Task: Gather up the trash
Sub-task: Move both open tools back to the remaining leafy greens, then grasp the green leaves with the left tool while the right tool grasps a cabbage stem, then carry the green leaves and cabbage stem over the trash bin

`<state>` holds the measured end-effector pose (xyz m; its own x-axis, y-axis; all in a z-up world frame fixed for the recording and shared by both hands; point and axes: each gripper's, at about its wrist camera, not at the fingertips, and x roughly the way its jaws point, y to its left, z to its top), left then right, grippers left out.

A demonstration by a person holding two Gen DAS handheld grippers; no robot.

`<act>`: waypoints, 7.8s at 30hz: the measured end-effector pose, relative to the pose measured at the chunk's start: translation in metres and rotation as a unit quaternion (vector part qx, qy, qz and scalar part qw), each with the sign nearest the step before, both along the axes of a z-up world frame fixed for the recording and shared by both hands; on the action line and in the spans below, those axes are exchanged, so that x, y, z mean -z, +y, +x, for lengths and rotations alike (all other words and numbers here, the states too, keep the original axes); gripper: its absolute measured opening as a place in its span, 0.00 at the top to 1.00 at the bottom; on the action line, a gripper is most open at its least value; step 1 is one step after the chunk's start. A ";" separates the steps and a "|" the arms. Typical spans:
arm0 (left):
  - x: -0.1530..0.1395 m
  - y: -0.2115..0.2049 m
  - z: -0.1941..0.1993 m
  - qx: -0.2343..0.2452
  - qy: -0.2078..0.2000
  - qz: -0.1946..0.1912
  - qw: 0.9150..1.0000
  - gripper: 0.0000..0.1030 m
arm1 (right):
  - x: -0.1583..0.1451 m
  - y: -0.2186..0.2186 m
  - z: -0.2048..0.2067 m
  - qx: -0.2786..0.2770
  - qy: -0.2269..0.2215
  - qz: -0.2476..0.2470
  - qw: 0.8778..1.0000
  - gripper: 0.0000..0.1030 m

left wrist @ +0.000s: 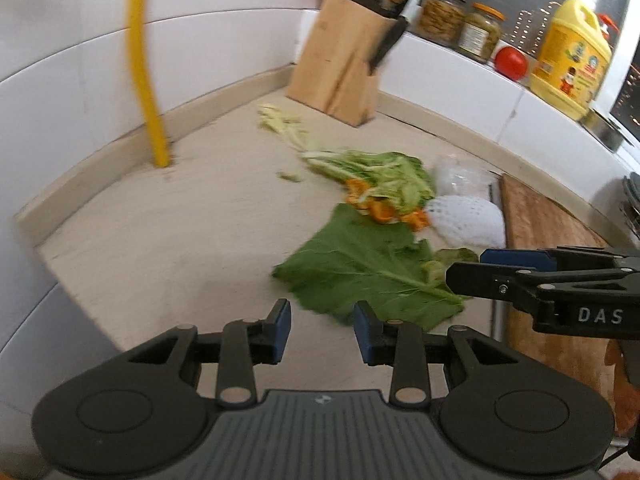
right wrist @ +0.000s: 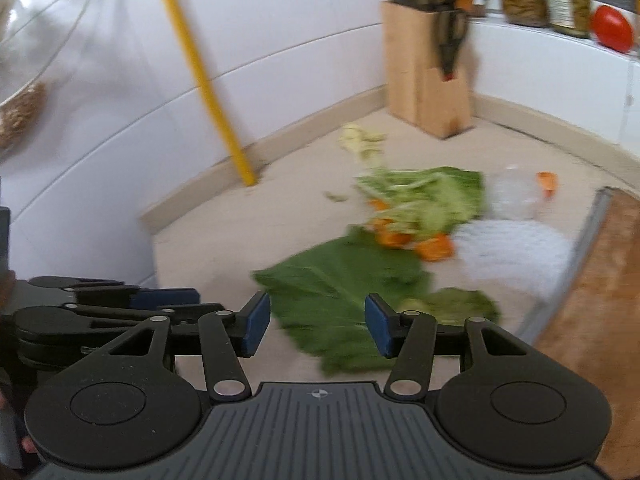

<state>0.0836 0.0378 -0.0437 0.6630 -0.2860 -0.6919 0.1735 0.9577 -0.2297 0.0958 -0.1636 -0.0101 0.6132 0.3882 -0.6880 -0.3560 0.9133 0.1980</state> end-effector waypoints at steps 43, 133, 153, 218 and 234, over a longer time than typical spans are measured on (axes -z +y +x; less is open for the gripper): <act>0.012 -0.043 0.029 0.015 0.031 -0.008 0.999 0.67 | 0.037 -0.061 0.049 -0.026 0.052 0.006 0.998 0.92; 0.030 -0.082 0.087 0.064 0.043 0.108 0.991 0.82 | 0.050 -0.126 0.037 0.031 0.074 0.133 0.988 0.87; -0.011 -0.049 0.052 0.038 0.051 -0.006 0.998 1.00 | 0.037 -0.127 0.031 0.039 0.053 0.156 0.986 0.86; -0.078 0.140 -0.109 -0.179 -0.083 -0.061 0.978 1.00 | -0.027 0.147 -0.002 -0.240 0.035 0.148 0.959 0.87; -0.059 0.181 -0.149 -0.229 -0.068 -0.054 0.970 1.00 | -0.007 0.209 -0.025 -0.288 0.071 0.125 0.947 0.86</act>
